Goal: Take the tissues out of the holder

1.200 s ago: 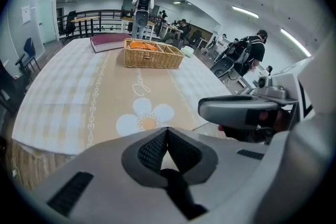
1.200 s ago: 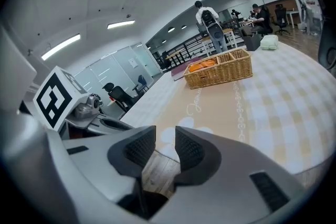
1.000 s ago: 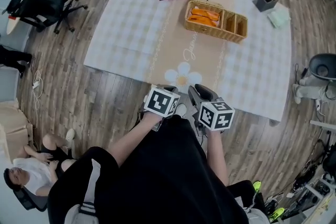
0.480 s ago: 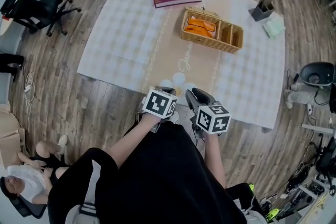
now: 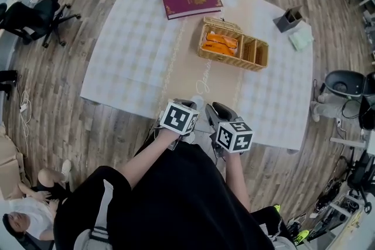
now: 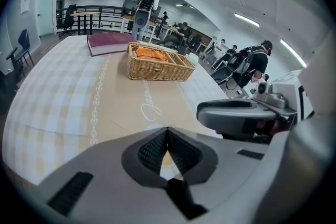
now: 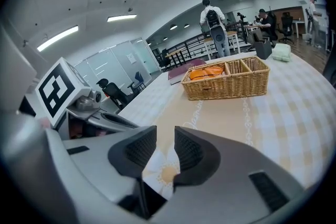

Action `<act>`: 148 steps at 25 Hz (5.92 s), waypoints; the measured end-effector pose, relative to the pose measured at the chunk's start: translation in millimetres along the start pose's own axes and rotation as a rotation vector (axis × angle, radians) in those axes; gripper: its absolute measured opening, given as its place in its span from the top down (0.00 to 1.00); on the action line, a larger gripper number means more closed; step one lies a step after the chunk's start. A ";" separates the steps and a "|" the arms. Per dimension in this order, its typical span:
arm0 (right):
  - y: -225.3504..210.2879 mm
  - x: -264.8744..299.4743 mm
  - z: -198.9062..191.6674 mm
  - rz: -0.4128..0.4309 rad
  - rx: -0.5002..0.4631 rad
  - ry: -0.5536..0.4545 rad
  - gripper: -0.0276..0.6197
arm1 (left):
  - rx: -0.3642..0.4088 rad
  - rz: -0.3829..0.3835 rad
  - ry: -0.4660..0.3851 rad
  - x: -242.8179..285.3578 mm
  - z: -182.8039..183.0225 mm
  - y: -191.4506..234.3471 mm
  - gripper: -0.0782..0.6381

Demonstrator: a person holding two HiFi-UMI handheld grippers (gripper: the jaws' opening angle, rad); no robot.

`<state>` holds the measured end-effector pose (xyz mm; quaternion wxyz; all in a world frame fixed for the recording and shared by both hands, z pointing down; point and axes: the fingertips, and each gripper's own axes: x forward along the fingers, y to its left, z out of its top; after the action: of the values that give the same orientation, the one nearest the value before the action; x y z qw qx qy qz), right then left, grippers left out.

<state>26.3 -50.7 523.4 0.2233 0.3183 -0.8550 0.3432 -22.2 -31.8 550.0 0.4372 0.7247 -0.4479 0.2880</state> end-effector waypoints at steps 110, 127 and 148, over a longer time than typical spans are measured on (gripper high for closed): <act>-114.7 148.1 189.7 -0.145 -0.850 0.335 0.93 | -0.181 -0.205 0.013 49.9 35.1 104.8 0.89; -95.6 103.4 209.6 -0.207 -0.837 0.244 0.93 | -0.092 -0.240 0.021 46.5 34.7 89.0 0.89; -74.1 37.5 185.1 -0.333 -0.645 0.079 0.93 | 0.072 -0.301 0.077 30.5 22.9 65.0 0.89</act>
<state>21.6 -242.0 455.8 0.3980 0.3528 -0.8464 0.0270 -66.9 -78.3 588.8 0.4661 0.7872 -0.3066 0.2627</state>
